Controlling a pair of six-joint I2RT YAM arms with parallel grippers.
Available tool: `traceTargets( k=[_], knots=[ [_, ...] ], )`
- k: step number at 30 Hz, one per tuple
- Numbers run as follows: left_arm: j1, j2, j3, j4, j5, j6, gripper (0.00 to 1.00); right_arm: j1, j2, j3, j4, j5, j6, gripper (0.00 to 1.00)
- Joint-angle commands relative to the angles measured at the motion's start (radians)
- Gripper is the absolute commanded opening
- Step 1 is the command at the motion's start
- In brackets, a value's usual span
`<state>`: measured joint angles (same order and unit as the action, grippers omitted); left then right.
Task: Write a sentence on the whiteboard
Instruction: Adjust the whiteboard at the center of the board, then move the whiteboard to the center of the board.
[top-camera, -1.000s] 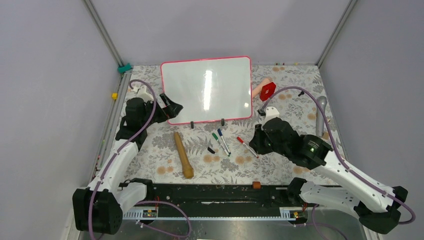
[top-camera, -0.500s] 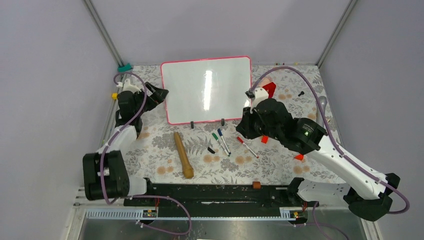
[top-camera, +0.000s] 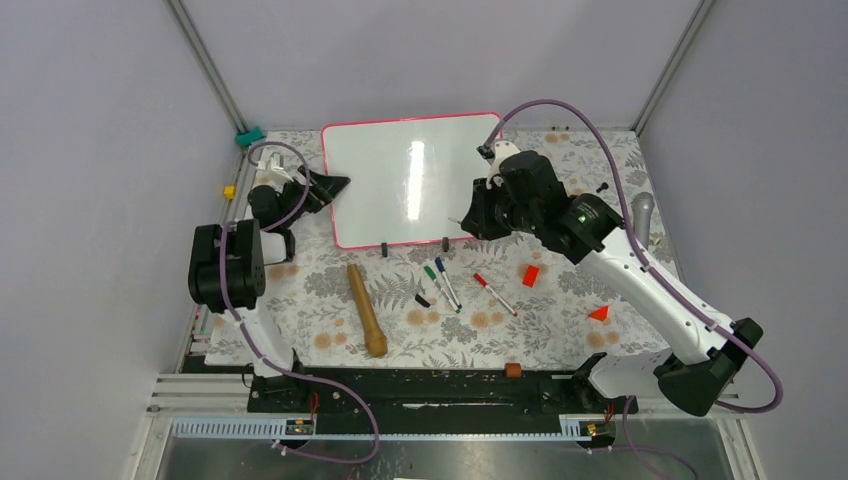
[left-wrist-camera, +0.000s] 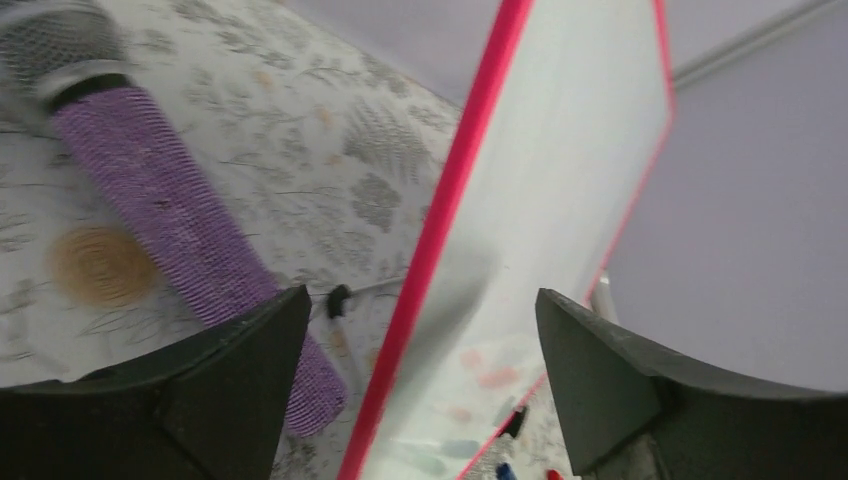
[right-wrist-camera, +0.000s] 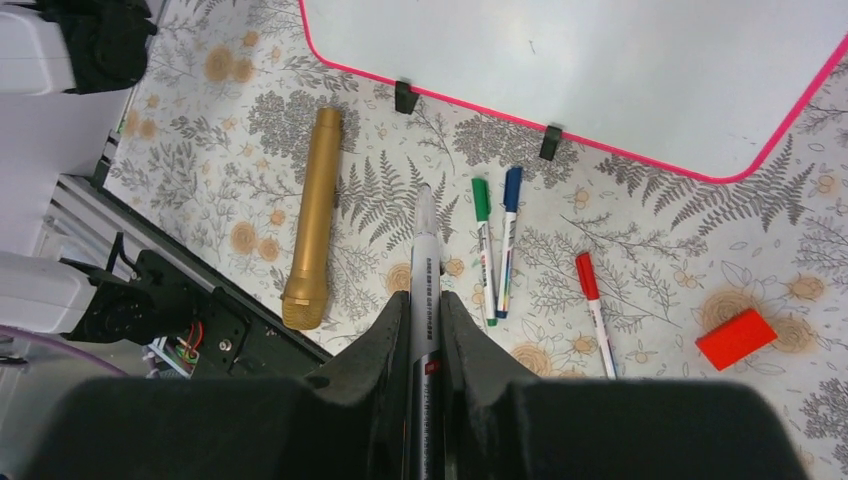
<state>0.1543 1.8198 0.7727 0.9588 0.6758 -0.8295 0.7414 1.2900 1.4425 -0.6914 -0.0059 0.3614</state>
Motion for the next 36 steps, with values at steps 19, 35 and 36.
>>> traceTargets(
  k=[19,35,36],
  knots=[
    [-0.035,-0.025,-0.234,0.47,0.198,-0.077,0.55,-0.019,0.035,0.002,0.127,-0.113,-0.03,0.0],
    [-0.024,-0.266,-0.268,0.062,-0.117,-0.025,0.99,-0.031,-0.009,-0.013,0.114,-0.037,-0.071,0.0],
    [-0.024,-0.302,-0.267,0.002,-0.152,-0.026,0.99,-0.033,-0.014,-0.014,0.116,-0.029,-0.073,0.0]
  ],
)
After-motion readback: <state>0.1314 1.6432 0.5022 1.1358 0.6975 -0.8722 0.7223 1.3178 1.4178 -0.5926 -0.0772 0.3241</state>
